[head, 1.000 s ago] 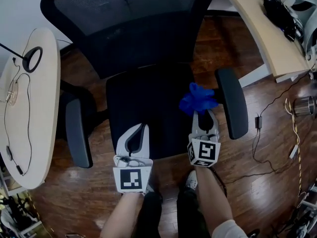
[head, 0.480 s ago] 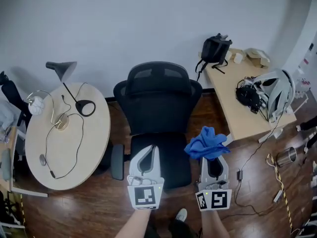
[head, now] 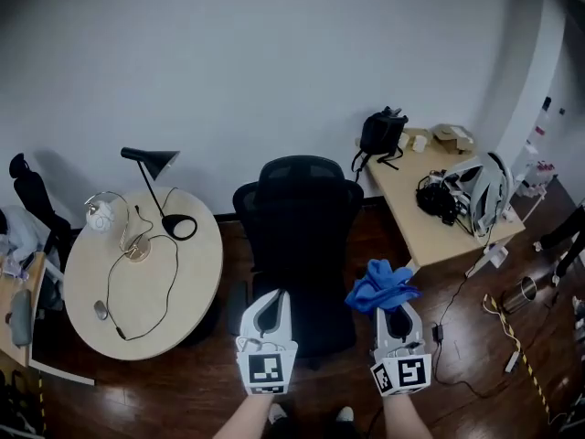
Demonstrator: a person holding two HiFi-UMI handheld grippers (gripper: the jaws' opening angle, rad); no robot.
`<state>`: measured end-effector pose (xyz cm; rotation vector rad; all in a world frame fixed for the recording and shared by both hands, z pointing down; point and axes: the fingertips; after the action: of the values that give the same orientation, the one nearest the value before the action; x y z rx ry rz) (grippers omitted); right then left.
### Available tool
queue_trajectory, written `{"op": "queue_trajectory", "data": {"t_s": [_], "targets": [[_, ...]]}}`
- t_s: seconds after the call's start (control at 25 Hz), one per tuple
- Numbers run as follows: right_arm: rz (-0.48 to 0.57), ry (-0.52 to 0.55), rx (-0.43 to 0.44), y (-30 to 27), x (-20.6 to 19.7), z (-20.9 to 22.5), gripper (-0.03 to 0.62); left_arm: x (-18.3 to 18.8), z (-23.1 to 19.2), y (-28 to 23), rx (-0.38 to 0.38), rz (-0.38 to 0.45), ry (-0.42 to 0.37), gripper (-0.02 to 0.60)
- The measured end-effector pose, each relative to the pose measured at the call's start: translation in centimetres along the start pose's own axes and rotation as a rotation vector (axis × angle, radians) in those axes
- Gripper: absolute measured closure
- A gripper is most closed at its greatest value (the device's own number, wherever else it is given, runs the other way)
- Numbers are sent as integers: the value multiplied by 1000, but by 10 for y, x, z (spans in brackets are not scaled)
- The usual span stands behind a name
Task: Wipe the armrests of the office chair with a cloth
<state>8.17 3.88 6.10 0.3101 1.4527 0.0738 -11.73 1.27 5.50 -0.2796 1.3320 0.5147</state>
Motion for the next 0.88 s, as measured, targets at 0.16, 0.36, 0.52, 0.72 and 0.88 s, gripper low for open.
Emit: {"op": "queue_trajectory", "data": {"t_s": [0.16, 0.36, 0.52, 0.72, 0.88], "targets": [[7, 3, 13, 53, 38, -9, 514, 25, 12, 52, 7, -9, 3, 511], [37, -34, 67, 146, 123, -5, 514, 111, 63, 138, 32, -3, -27, 511], [29, -47, 95, 224, 187, 3, 514, 181, 117, 205, 55, -8, 0, 511], [-21, -84, 127, 260, 214, 41, 516, 209, 180, 225, 71, -70, 39, 511], [-25, -94, 123, 284, 239, 35, 516, 243, 185, 249, 74, -10, -34, 511]]}}
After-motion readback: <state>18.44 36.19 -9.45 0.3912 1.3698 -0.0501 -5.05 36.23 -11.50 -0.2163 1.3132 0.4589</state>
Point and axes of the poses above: the fingertips, and each gripper's own axes: y backward along the fingers, z to its right, x out of its top, and after that the axes turned 10 degrees about -x, right-handed
